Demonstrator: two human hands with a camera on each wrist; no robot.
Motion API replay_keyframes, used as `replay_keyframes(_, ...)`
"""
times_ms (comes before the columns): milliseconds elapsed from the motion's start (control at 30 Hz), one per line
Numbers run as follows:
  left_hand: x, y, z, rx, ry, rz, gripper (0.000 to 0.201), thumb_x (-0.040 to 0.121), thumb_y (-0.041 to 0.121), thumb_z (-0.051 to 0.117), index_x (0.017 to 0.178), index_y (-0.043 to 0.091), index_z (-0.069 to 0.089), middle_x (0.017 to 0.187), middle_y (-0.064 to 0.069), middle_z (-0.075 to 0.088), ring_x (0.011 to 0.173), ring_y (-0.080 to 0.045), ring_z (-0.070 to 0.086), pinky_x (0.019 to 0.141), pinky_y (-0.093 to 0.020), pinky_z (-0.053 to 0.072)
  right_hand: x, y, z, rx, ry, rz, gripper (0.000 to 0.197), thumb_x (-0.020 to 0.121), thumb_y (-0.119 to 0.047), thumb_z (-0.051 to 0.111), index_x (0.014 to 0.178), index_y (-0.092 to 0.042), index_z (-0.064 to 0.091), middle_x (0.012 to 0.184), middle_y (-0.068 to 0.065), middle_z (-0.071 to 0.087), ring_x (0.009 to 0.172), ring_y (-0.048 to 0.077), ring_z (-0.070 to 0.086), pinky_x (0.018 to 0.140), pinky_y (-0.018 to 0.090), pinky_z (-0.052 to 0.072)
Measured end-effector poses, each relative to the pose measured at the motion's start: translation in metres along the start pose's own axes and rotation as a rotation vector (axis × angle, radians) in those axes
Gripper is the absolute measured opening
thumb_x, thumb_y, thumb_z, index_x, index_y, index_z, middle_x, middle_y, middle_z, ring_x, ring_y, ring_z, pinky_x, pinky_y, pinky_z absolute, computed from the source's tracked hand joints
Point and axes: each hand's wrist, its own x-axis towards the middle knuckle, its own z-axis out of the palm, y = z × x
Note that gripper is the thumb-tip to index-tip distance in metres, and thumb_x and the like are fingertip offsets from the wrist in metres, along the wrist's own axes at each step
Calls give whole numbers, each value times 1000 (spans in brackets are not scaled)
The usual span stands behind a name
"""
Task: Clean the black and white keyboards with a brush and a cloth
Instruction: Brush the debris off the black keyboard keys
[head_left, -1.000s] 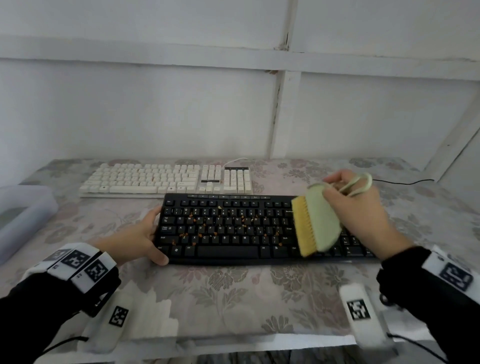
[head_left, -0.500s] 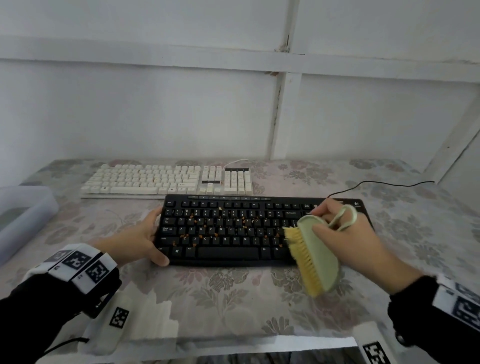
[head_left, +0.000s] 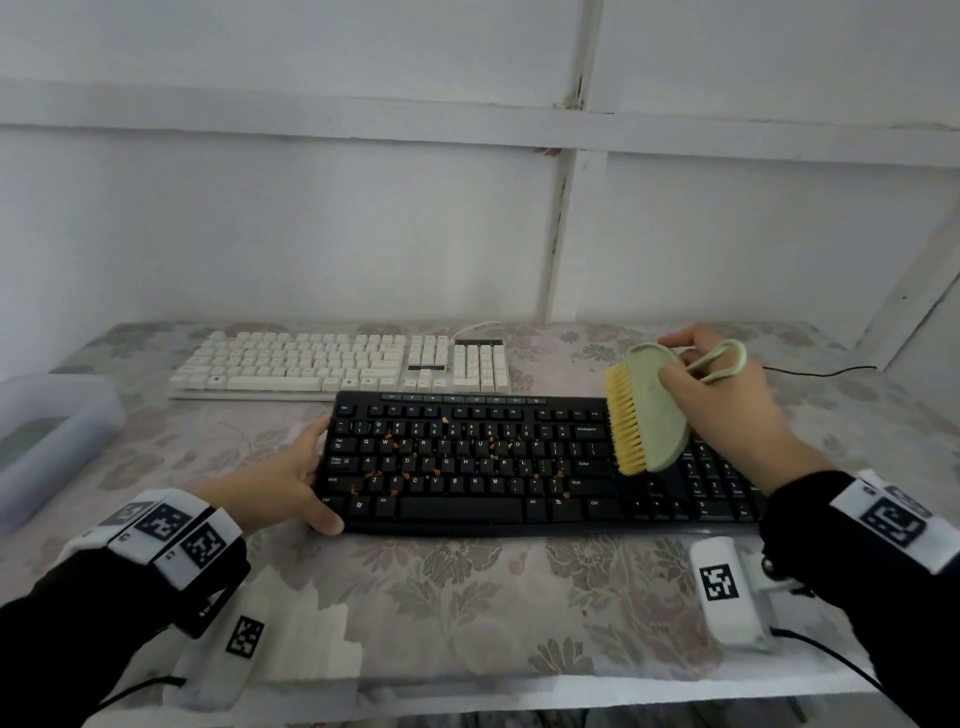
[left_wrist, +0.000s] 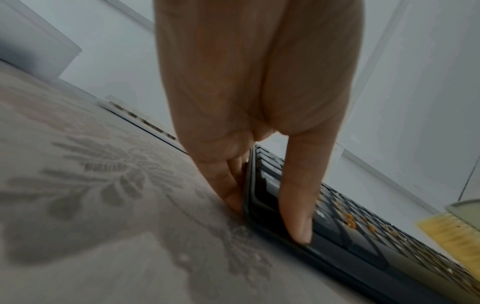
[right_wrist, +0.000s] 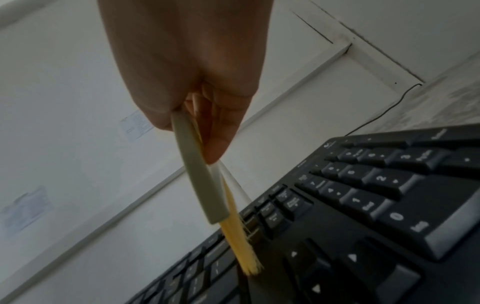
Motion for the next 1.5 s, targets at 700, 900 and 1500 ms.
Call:
replay_keyframes(700,-1,0,-1,-28,-1,-3,130,50,-27,69,149,34,10,124,-11,61,113,-25,60,85,-36,52,1,-31,26,52,-46,-27,15,91,-10,52,102,-17,57,77,-11,56,67,-3,51,44,3,37)
replay_keyframes(900,0,0,-1,-24,-6,-6,132,49,-25,71,148,37,9,123,-9,62,111,-23,61,83,-33,54,-22,-22,34,15,-155,15,7,90,-13,53,95,-15,57,79,9,62,62,12,53,46,15,41)
replay_keyframes(1500,-2,1,0,-21,0,-3,130,47,-20,70,148,36,10,125,-11,60,112,-24,60,84,-33,51,-26,-22,33,-5,-148,-22,5,88,-12,55,92,-15,57,73,1,59,61,11,50,44,11,38)
